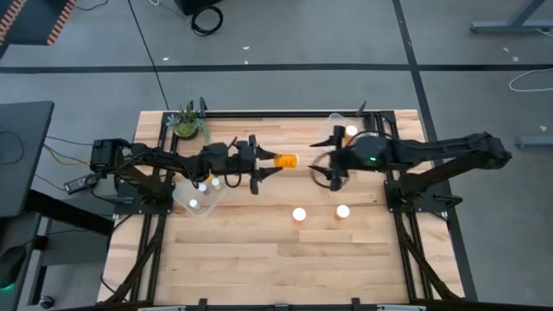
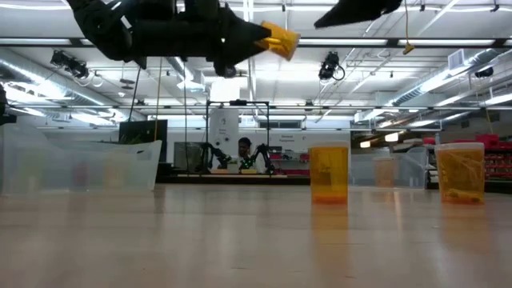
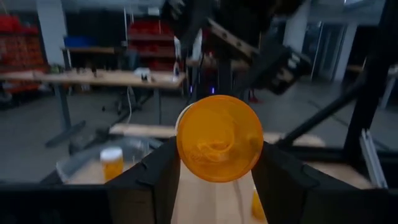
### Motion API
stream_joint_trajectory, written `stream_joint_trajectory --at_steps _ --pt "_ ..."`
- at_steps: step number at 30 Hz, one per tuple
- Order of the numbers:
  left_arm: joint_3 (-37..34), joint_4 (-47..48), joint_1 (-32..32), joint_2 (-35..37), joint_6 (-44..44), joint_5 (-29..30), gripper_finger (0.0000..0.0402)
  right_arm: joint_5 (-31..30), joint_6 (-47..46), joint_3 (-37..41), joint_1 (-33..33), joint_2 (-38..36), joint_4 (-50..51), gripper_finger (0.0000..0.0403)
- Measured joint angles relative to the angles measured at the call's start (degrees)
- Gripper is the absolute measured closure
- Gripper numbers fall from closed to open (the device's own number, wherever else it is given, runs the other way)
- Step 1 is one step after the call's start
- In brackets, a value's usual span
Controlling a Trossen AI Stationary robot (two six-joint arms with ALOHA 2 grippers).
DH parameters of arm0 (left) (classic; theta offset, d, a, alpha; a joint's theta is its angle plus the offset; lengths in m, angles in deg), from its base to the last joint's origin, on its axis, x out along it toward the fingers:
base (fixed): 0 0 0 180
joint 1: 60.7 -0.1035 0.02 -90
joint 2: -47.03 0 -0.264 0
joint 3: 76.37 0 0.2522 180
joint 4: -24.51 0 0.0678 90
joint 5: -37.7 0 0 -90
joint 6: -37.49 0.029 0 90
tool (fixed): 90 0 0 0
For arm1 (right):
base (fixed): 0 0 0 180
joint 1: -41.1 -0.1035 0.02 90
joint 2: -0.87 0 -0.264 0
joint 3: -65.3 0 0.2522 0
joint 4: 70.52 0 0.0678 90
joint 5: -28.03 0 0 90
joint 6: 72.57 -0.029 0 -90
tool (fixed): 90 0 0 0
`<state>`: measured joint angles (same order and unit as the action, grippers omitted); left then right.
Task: Pick and place medicine bottles into bin by pill shape (circle, oval)
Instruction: Adjust the large orange pill bottle in the right transparent bin
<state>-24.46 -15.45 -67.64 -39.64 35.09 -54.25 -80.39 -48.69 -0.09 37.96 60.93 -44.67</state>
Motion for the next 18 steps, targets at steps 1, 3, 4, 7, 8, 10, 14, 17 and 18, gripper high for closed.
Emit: stream_joint_trajectory --at_steps 1,3,4,7,8,10,14,17,18 --pt "0.0 -1.3 0.0 0.0 0.0 0.0 0.0214 0.0 0.8 1.5 -0.8 -1.6 -2.2 0.0112" --pt "0.0 -3.8 0.0 0.0 0.0 0.0 0.0214 0.0 2.6 4.6 -1.9 -4.7 -6.8 0.0112" --pt "0.0 -5.0 0.0 0.0 0.0 0.0 0.0215 0.0 3.6 6.0 -2.5 -6.0 -9.1 0.0112" --pt "0.0 -8.5 0.0 0.0 0.0 0.0 0.0218 0.2 7.5 9.1 -3.0 -8.1 -14.7 0.0112" --pt "0.0 -9.6 0.0 0.0 0.0 0.0 0.0218 0.3 8.8 9.8 -3.0 -8.2 -16.6 0.0112" --pt "0.0 -11.6 0.0 0.0 -0.2 0.0 0.0217 0.3 11.8 10.2 -3.0 -7.7 -19.0 0.0112" --pt "0.0 -12.8 0.0 0.0 -2.0 0.0 0.0210 1.1 20.8 10.2 -3.0 -4.5 -23.6 0.0112" --pt "0.0 -12.6 0.1 0.0 -3.7 0.0 0.0210 1.9 27.2 10.1 -3.1 -2.1 -26.4 0.0112" --pt "0.0 -12.6 0.3 0.0 -4.5 0.0 0.0211 2.7 28.7 10.1 -3.1 -1.5 -26.8 0.0112"
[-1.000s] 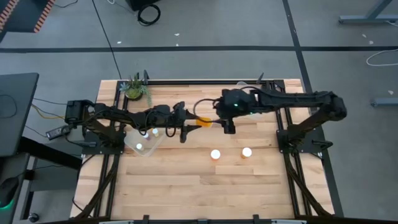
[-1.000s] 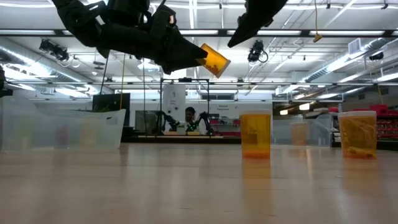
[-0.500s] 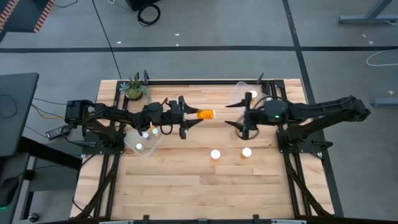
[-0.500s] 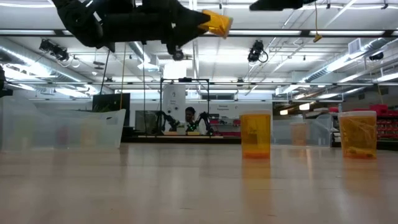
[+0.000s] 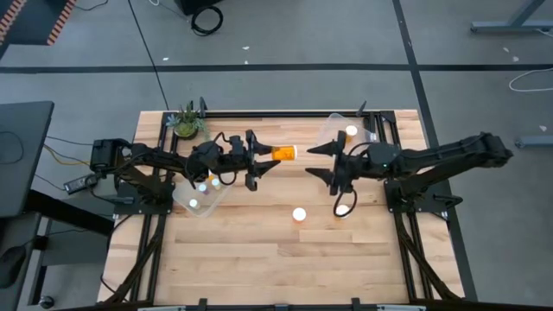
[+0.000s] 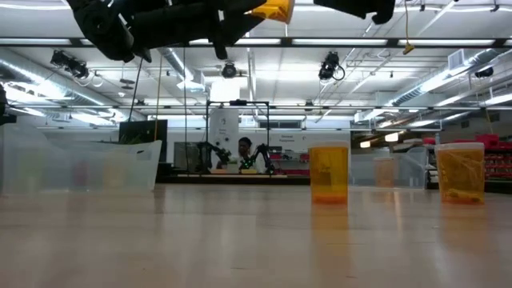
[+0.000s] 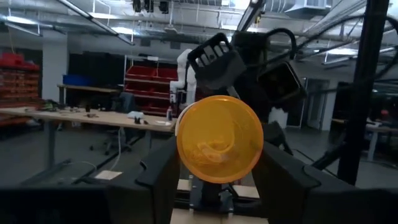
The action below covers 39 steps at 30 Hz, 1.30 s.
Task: Pick and place medicine bottles into bin by pill shape (circle, oval)
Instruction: Adjust the large orange pill bottle in the right transparent bin
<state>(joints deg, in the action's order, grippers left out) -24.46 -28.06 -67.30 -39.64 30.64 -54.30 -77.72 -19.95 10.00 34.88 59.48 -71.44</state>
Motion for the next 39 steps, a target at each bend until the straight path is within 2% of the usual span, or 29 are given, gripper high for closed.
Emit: stream_joint_trajectory --at_steps 6,22,26,39 --pt "0.0 0.0 2.7 0.0 0.9 -0.2 0.0216 3.2 7.0 0.0 0.0 3.6 -0.9 0.0112" --pt "0.0 -0.3 3.6 0.0 1.5 0.1 0.0211 3.7 7.6 0.0 0.0 4.4 -6.4 0.0088" --pt "0.0 -1.2 3.6 0.0 1.5 0.0 0.0212 5.6 7.8 -0.1 0.0 5.1 -7.8 0.0088" --pt "0.0 -2.6 3.7 0.0 1.6 0.0 0.0210 5.6 16.2 -0.1 0.0 9.2 -17.6 0.0088"
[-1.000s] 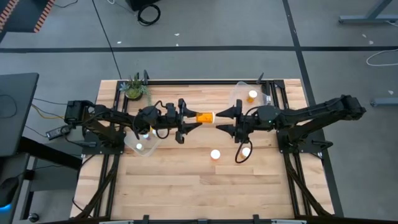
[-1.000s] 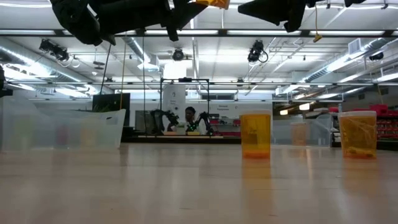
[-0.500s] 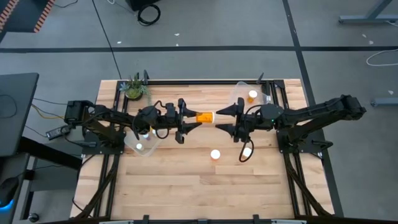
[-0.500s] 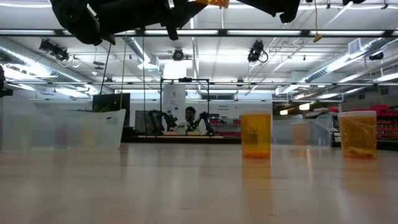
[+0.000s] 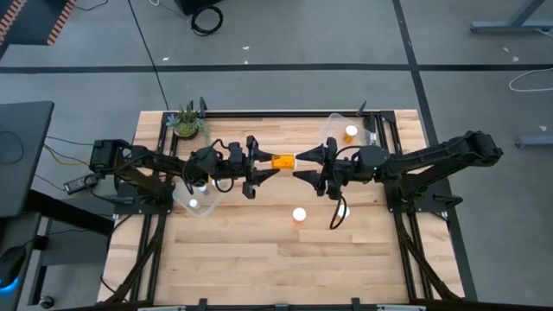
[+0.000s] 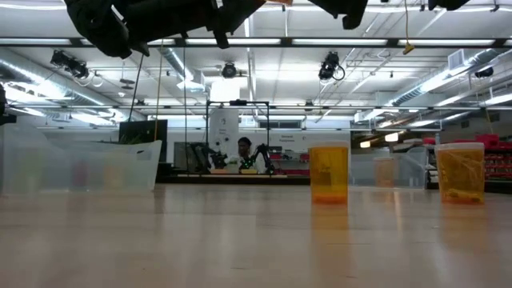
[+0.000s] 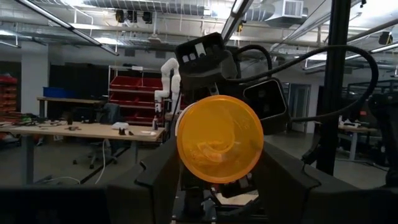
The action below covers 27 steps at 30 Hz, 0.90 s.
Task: Pick and place medicine bottles into bin by pill shape (circle, oval)
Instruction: Adjust the large orange pill bottle in the right transparent bin
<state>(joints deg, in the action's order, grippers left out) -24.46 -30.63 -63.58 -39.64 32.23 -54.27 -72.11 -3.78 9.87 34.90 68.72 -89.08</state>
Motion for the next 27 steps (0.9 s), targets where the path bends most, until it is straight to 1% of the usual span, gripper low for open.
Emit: stream_joint_trajectory --at_steps 13,18,22,27 --pt "0.0 -0.2 0.0 0.0 -0.1 0.0 0.0213 1.4 0.1 0.0 0.1 0.9 -0.1 0.0088" --pt "0.0 -0.1 0.1 0.0 -0.1 0.0 0.0214 1.5 1.1 0.0 1.1 3.3 -2.3 0.0088" --pt "0.0 -0.1 0.3 0.0 -0.1 0.0 0.0211 1.6 1.3 0.0 1.9 3.7 -4.3 0.0088" --pt "0.0 0.0 0.3 0.0 -0.1 -0.1 0.0214 1.8 0.0 -0.7 2.4 3.7 -4.1 0.0103"
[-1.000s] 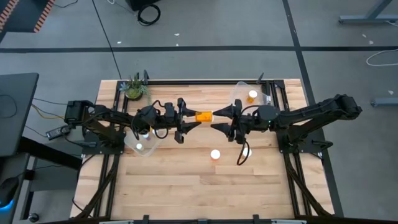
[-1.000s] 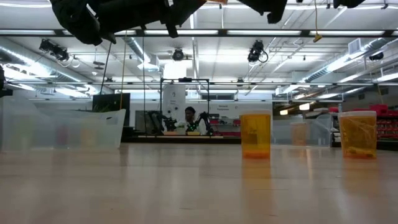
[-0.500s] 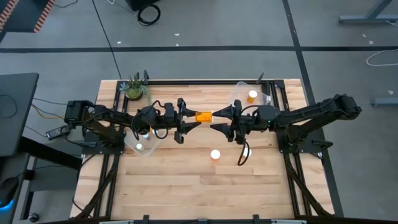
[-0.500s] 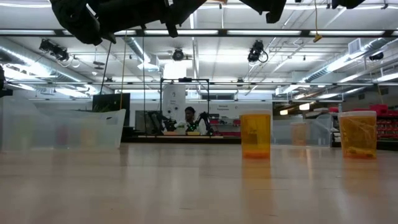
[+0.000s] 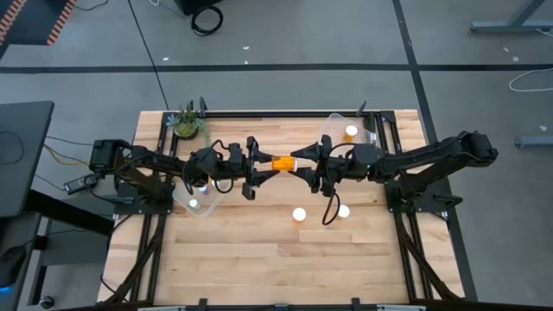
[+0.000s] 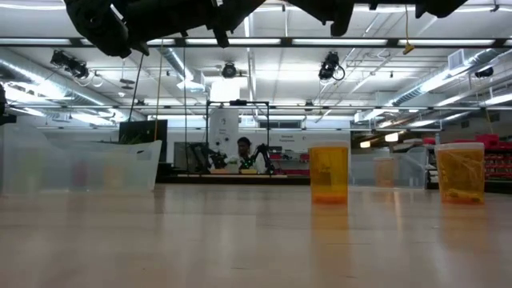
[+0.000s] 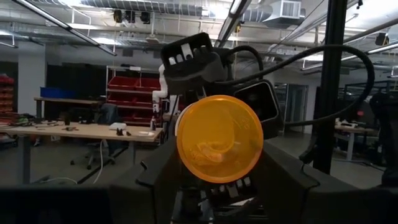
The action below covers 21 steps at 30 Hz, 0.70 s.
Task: Pick and place medicine bottles into bin by pill shape (circle, oval)
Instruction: Adjust the large orange pill bottle in the right transparent bin
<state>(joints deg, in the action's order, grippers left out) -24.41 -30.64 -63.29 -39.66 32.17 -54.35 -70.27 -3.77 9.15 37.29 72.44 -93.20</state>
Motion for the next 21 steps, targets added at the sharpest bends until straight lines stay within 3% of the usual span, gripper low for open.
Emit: stream_joint_trajectory --at_steps 13,21 --pt "0.0 0.3 0.0 0.0 0.0 0.0 0.0211 2.6 -0.2 -0.3 0.0 0.0 2.0 0.0174" --pt "0.0 0.3 0.0 0.0 0.0 0.2 0.0212 2.8 -0.4 -0.3 1.2 0.0 2.0 0.0178"
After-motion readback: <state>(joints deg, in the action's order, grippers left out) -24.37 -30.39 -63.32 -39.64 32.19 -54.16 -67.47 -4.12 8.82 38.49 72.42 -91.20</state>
